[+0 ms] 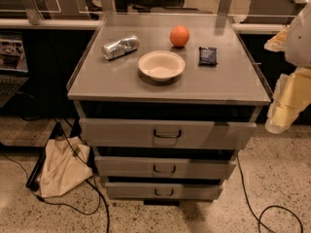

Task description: Open top drawer

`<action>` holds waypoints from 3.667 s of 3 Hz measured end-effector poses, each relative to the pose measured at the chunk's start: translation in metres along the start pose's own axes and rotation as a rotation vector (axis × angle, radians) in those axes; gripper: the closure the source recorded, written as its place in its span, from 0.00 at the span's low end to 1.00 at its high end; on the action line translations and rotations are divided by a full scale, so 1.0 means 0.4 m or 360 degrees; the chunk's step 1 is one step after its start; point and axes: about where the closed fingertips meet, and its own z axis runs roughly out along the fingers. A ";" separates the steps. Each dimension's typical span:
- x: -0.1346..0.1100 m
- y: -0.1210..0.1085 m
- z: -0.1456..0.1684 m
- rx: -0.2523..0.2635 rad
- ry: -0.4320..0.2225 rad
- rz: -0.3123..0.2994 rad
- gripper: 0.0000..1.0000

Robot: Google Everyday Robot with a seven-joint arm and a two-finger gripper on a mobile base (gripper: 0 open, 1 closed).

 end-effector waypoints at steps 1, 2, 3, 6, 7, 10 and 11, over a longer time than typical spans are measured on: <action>0.000 0.001 0.000 0.0021 -0.0018 0.0017 0.00; 0.023 0.050 0.042 0.0024 -0.0134 0.0233 0.00; 0.071 0.133 0.124 0.0025 -0.0271 0.0632 0.00; 0.128 0.063 0.357 0.0198 -0.0450 0.1208 0.42; 0.128 0.063 0.357 0.0198 -0.0450 0.1208 0.65; 0.122 0.090 0.505 0.0226 -0.0561 0.1513 1.00; 0.148 0.090 0.609 0.0327 -0.0643 0.1807 1.00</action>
Offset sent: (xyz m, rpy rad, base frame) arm -0.0021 -0.0155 -0.0706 0.3836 -0.1482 -0.3672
